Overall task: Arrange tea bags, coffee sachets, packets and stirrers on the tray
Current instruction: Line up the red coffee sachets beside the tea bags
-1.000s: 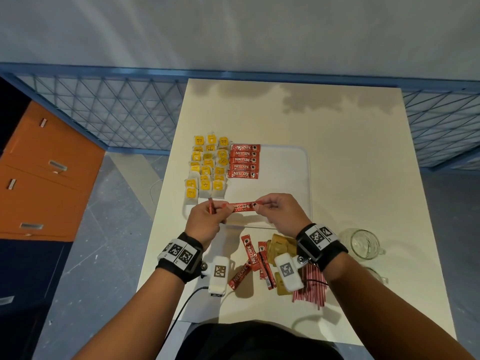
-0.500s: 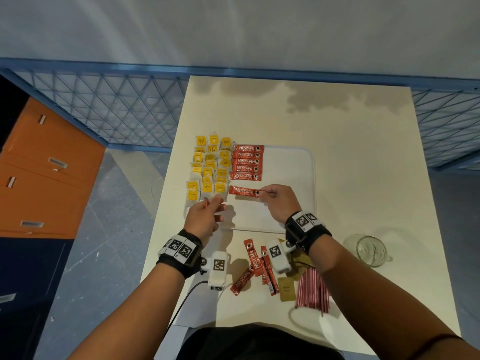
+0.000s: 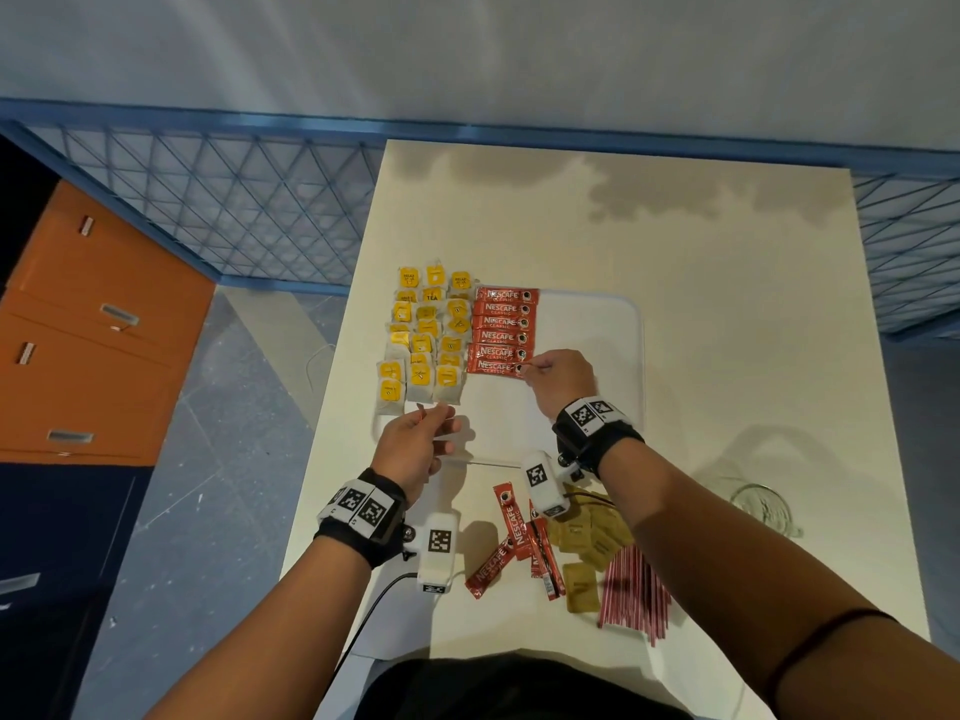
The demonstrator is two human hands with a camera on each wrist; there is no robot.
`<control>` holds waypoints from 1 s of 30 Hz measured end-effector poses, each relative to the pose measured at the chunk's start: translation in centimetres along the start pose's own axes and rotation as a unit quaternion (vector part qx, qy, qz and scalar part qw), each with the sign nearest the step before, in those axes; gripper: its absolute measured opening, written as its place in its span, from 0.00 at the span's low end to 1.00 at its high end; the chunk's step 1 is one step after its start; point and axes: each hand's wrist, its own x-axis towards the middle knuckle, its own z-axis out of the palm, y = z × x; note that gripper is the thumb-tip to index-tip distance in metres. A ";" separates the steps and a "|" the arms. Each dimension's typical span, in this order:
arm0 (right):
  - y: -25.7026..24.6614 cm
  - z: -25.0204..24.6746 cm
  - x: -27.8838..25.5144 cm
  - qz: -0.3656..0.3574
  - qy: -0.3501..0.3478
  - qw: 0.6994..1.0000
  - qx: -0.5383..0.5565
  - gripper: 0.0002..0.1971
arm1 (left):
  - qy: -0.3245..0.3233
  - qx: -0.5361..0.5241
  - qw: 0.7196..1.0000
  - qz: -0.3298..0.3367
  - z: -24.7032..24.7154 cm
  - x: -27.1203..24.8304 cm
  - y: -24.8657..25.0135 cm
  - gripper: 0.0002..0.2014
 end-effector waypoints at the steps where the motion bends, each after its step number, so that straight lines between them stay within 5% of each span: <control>1: 0.0 0.1 0.1 0.003 0.002 1.000 -0.001 0.09 | -0.001 0.001 1.000 0.000 0.1 0.0 0.0 0.11; 17: -0.7 -0.3 -0.3 0.035 0.000 0.999 0.000 0.17 | -0.015 0.014 1.000 -0.011 0.3 -0.1 0.0 0.08; 21: -0.7 -0.6 -0.9 0.037 -0.002 0.999 0.000 0.23 | -0.052 -0.020 0.998 -0.029 0.3 -0.1 0.0 0.15; 25: -0.5 -1.3 -2.2 0.015 -0.020 0.999 0.032 0.20 | -0.118 -0.098 0.986 -0.072 0.4 0.0 0.0 0.26; 30: -0.1 -1.6 -4.2 -0.022 -0.092 0.989 0.115 0.13 | -0.118 -0.009 0.993 -0.026 0.9 -0.3 -0.4 0.21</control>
